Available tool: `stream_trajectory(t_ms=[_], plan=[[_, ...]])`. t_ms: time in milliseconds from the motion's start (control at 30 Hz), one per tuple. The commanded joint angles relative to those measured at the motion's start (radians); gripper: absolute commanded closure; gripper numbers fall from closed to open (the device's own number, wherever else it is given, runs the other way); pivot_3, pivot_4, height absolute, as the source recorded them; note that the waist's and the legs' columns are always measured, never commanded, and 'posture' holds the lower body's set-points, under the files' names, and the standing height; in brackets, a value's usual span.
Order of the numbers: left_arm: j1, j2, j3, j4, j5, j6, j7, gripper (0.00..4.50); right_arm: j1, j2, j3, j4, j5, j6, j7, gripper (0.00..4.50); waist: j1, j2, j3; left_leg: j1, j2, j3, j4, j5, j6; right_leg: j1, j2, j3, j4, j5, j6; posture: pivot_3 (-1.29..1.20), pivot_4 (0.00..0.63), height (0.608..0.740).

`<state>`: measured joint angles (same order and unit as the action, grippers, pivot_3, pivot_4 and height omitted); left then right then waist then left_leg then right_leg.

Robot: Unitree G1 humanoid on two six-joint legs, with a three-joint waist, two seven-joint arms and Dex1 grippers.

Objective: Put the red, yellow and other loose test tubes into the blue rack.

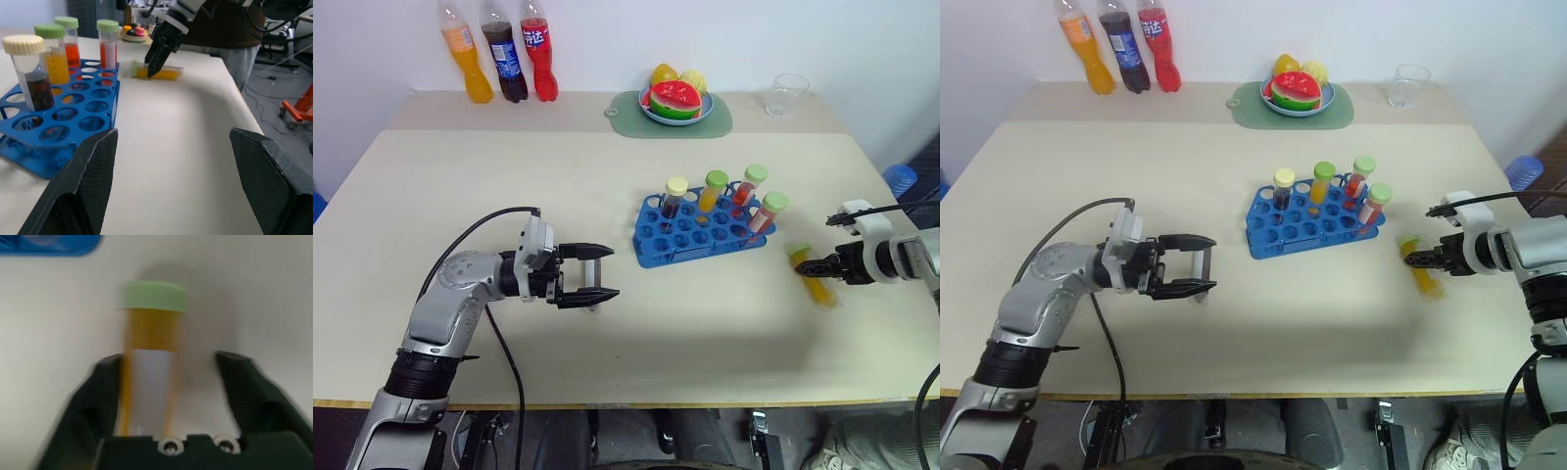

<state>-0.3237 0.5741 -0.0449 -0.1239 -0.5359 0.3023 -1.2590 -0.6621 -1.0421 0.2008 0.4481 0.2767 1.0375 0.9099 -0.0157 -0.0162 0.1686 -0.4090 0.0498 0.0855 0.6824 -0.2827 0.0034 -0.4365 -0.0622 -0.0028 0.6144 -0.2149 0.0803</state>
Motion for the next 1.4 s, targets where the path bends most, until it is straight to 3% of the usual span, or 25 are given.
stream_trajectory(t_ms=[33,67,200,300,433,533,767,1000,1200,1400], plan=[[0.006,0.014,0.028,-0.040,-0.024,0.005,0.009,0.77,-0.002,0.011,0.010,0.016,-0.030,-0.021,0.036,3.20,0.000,0.000,0.000,0.000,0.000,0.000,0.000,0.000,0.000,0.000,0.000,0.000,0.000,0.000,0.000,0.00,0.150,0.740],[0.007,0.013,0.027,-0.041,-0.025,0.005,0.011,0.77,0.017,-0.005,-0.001,-0.013,-0.036,-0.036,0.041,3.59,0.000,0.000,0.000,0.000,0.000,0.000,0.000,0.000,0.000,0.000,0.000,0.000,0.000,0.000,0.000,0.00,0.150,0.740],[0.003,0.009,0.022,-0.038,-0.025,0.001,0.017,0.77,0.089,-0.050,-0.071,-0.117,-0.017,-0.046,0.066,3.59,0.004,0.000,0.000,0.000,0.000,0.000,0.000,0.000,0.000,0.000,0.000,0.000,0.000,0.000,0.000,0.00,0.150,0.740],[-0.023,-0.003,0.011,-0.013,-0.023,-0.007,0.013,0.77,0.261,-0.043,-0.348,-0.384,0.115,-0.043,0.072,3.59,0.017,0.001,0.000,-0.001,0.000,0.001,0.000,0.000,0.000,0.000,0.000,-0.001,0.000,0.000,0.000,0.00,0.150,0.740],[-0.054,-0.012,-0.002,0.024,-0.013,-0.021,-0.003,0.77,0.425,0.116,-0.598,-0.666,0.247,-0.155,0.035,3.59,0.018,0.001,0.001,-0.001,0.000,0.000,0.000,0.000,0.000,0.000,0.000,0.000,0.001,0.000,0.001,0.00,0.150,0.740],[-0.084,-0.021,-0.012,0.054,-0.008,-0.030,-0.021,0.77,0.483,0.240,-0.657,-0.816,0.302,-0.220,-0.020,3.59,0.020,0.001,0.001,0.001,0.001,0.000,0.000,0.000,0.000,0.001,0.001,-0.001,0.001,0.000,0.001,0.00,0.150,0.740],[-0.131,-0.042,-0.022,0.108,0.001,-0.041,-0.048,0.77,0.488,0.526,-0.616,-0.928,0.315,-0.432,-0.201,3.59,0.021,0.001,0.001,0.001,0.000,0.000,0.000,0.000,0.000,0.002,0.000,-0.001,0.000,0.000,0.001,0.00,0.150,0.740],[-0.150,-0.065,-0.025,0.132,0.011,-0.049,-0.053,0.77,0.445,0.788,-0.391,-0.744,0.049,-0.878,-0.352,3.59,0.009,0.001,0.001,0.001,0.000,0.001,0.000,0.000,0.000,0.001,0.001,-0.001,0.001,0.000,0.001,0.00,0.150,0.740],[-0.150,-0.068,-0.011,0.133,0.014,-0.051,-0.043,0.77,0.412,0.854,-0.335,-0.495,-0.103,-1.182,-0.441,3.59,0.004,0.001,0.001,0.000,0.000,0.002,0.000,0.000,0.000,0.001,0.001,-0.001,0.001,0.000,0.001,0.00,0.150,0.740],[-0.139,-0.056,0.003,0.118,0.010,-0.045,-0.028,0.77,0.395,0.841,-0.361,-0.375,-0.103,-1.308,-0.487,3.59,0.001,0.001,0.001,0.001,0.000,0.002,0.000,0.000,0.000,0.002,0.001,-0.001,0.002,0.000,0.001,0.00,0.150,0.740]])
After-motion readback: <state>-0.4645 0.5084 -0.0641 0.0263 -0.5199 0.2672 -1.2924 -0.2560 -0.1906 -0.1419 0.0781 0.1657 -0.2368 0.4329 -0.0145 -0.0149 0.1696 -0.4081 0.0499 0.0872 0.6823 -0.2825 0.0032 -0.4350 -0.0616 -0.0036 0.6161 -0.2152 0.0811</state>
